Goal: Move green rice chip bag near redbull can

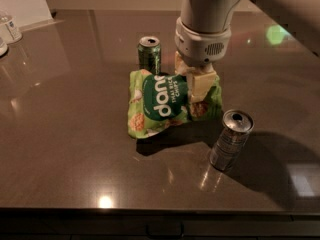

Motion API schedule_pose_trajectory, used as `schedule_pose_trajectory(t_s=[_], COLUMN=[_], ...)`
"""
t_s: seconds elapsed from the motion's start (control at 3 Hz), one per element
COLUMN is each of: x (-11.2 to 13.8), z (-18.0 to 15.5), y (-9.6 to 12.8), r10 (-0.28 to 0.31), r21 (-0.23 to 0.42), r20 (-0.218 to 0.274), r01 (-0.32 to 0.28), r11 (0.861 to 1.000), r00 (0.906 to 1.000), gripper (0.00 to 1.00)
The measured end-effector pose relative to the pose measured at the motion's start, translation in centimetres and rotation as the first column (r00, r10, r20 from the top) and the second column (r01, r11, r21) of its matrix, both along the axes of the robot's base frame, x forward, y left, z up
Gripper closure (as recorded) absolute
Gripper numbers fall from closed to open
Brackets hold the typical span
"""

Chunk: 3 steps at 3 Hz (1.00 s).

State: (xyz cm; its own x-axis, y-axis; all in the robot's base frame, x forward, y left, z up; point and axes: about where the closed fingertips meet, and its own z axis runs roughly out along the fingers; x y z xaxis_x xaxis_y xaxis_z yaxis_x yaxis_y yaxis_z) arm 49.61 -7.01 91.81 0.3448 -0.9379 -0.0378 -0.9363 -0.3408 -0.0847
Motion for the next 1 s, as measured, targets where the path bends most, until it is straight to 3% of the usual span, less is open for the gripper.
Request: schedule_pose_trajectory(t_s=[0.33,1.0], x=[-0.4,-1.0], z=[-0.1,-0.3], y=[-1.3,-3.1], r10=[0.026,0.076], r21=[0.003,-0.012], r20=[-0.009,-0.03], r01=[-0.026,-0.076], r11=[1.0,0.997], r00=[0.9996,0.9967], gripper=[0.83,0.35])
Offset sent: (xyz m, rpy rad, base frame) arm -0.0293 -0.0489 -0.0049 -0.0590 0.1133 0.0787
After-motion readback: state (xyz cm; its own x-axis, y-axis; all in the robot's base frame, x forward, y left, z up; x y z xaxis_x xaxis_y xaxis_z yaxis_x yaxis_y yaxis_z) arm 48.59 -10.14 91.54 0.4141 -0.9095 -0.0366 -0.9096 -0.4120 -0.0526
